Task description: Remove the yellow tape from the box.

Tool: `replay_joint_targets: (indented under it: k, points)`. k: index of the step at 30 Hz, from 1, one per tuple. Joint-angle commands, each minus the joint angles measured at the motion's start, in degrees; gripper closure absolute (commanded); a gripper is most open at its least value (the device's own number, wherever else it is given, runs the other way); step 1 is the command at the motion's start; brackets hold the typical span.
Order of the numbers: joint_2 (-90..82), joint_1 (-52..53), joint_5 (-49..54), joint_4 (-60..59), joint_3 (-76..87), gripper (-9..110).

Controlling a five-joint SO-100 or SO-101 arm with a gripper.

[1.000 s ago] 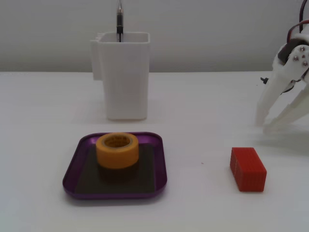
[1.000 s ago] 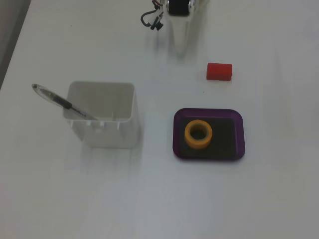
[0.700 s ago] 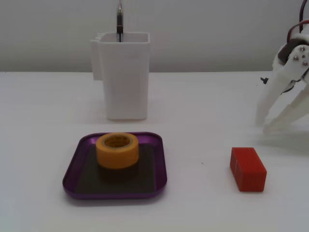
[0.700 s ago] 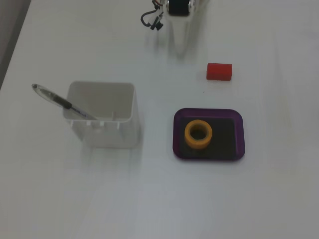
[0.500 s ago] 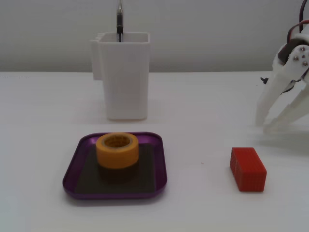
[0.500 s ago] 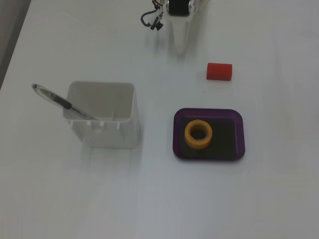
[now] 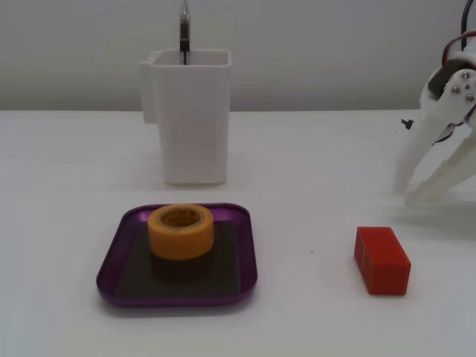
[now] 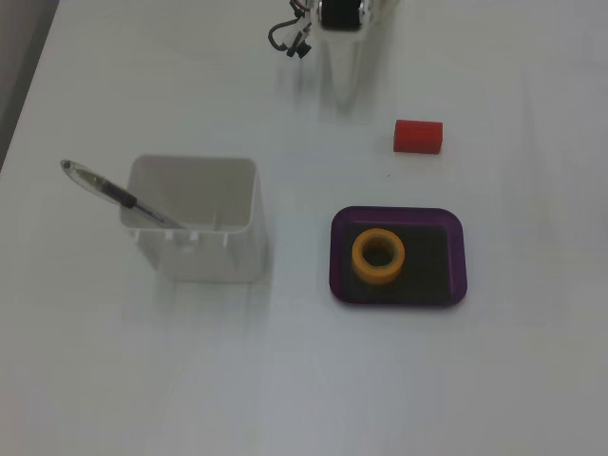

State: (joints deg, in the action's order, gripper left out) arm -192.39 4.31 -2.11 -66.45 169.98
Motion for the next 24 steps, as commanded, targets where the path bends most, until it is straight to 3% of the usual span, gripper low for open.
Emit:
replay_joint_targets:
  k: [1,11,16,20,24]
  points:
    - [-4.66,-0.35,0.18,0.70,-5.10,102]
    - [-4.04,0.26,0.88,0.79,-10.99,100]
    - [-3.87,0.35,13.10,0.26,-14.50,95]
    - [-1.67,1.41,16.70,0.09,-17.75,95]
    - [11.16,4.22,18.90,0.00,-24.61,94]
